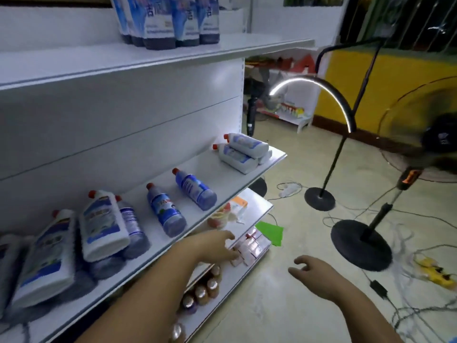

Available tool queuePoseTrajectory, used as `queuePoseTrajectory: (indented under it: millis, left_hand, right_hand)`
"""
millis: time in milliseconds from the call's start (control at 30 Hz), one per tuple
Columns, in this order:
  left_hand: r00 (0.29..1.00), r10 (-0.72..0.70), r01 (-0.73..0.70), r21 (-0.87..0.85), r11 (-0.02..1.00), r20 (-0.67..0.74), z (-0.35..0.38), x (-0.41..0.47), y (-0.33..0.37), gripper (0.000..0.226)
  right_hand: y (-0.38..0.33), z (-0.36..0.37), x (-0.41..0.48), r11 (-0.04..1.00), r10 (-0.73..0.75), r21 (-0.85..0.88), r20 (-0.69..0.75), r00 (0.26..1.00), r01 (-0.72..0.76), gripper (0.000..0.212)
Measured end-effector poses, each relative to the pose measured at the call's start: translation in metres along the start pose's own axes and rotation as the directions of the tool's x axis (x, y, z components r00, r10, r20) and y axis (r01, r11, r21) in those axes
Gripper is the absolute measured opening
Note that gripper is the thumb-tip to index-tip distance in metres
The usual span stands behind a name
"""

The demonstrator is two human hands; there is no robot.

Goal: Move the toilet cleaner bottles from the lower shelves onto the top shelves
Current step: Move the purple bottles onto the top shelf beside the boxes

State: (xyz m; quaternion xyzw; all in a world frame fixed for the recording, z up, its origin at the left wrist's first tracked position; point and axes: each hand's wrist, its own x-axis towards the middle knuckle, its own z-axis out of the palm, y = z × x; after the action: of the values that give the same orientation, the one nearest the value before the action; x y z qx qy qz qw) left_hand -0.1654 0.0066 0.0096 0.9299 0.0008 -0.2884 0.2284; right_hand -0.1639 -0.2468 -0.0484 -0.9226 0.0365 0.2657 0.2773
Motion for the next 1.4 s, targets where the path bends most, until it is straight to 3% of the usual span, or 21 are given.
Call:
queuePoseTrajectory:
  millis: [100, 200, 267, 367, 433, 533, 600, 700, 800, 933, 1033, 1133, 1300, 1400]
  left_hand:
    - [0.986, -0.119, 0.108, -0.095, 0.99, -0.117, -0.017, 0.007, -0.013, 0.048]
    - [0.971, -0.205, 0.176, -0.214, 0.961, -0.123, -0.02, 0.004, -0.026, 0.047]
    - [0.963, -0.239, 0.202, -0.247, 0.948, -0.125, -0.021, 0.007, -0.036, 0.05]
    - [0.921, -0.301, 0.211, -0.33, 0.92, -0.249, -0.032, 0.024, -0.051, 0.053]
    - [0.85, -0.375, 0.194, -0.442, 0.876, -0.37, -0.041, 0.041, -0.064, 0.056]
    - [0.646, -0.597, 0.269, -0.59, 0.761, -0.476, -0.051, 0.063, -0.086, 0.068]
    - [0.568, -0.688, 0.388, -0.59, 0.708, -0.452, -0.053, 0.076, -0.103, 0.083]
    - [0.561, -0.757, 0.381, -0.707, 0.596, -0.336, -0.054, 0.093, -0.123, 0.098]
    - [0.57, -0.798, 0.284, -0.864, 0.415, -0.196, -0.059, 0.103, -0.137, 0.086]
    - [0.595, -0.797, 0.25, -0.918, 0.309, -0.107, -0.064, 0.102, -0.142, 0.071]
    - [0.593, -0.804, 0.313, -0.911, 0.268, -0.033, -0.058, 0.103, -0.137, 0.073]
    - [0.602, -0.799, 0.349, -0.904, 0.247, 0.014, -0.057, 0.113, -0.123, 0.068]
    - [0.549, -0.836, 0.184, -0.974, 0.135, -0.012, -0.062, 0.127, -0.104, 0.066]
    - [0.555, -0.832, -0.034, -0.998, -0.051, 0.023, -0.06, 0.118, -0.096, 0.06]
  right_hand:
    - [-0.033, -0.009, 0.053, 0.988, -0.155, -0.019, 0.044, 0.987, 0.156, 0.044]
    - [-0.074, -0.01, 0.083, 0.959, -0.277, -0.027, 0.115, 0.954, 0.282, 0.038]
    - [-0.098, -0.015, 0.101, 0.944, -0.322, -0.025, 0.153, 0.934, 0.329, 0.037]
    - [-0.129, -0.022, 0.133, 0.937, -0.341, -0.019, 0.162, 0.926, 0.349, 0.041]
    - [-0.151, -0.023, 0.151, 0.933, -0.36, 0.025, 0.131, 0.924, 0.359, 0.043]
    - [-0.183, -0.018, 0.168, 0.917, -0.397, 0.083, 0.135, 0.908, 0.389, 0.053]
    - [-0.199, -0.014, 0.182, 0.923, -0.384, 0.078, 0.158, 0.91, 0.376, 0.058]
    - [-0.216, -0.001, 0.199, 0.934, -0.356, 0.045, 0.2, 0.913, 0.354, 0.064]
    - [-0.233, 0.021, 0.208, 0.916, -0.391, 0.004, 0.221, 0.893, 0.4, 0.076]
    - [-0.249, 0.043, 0.217, 0.916, -0.372, -0.08, 0.191, 0.908, 0.392, 0.091]
    - [-0.251, 0.05, 0.223, 0.903, -0.397, -0.101, 0.179, 0.9, 0.419, 0.088]
    - [-0.25, 0.043, 0.236, 0.927, -0.362, -0.002, 0.256, 0.897, 0.375, 0.08]
    - [-0.259, 0.016, 0.259, 0.947, -0.319, 0.169, 0.406, 0.856, 0.273, 0.07]
    - [-0.251, -0.001, 0.267, 0.87, -0.263, 0.483, 0.628, 0.733, -0.102, 0.066]
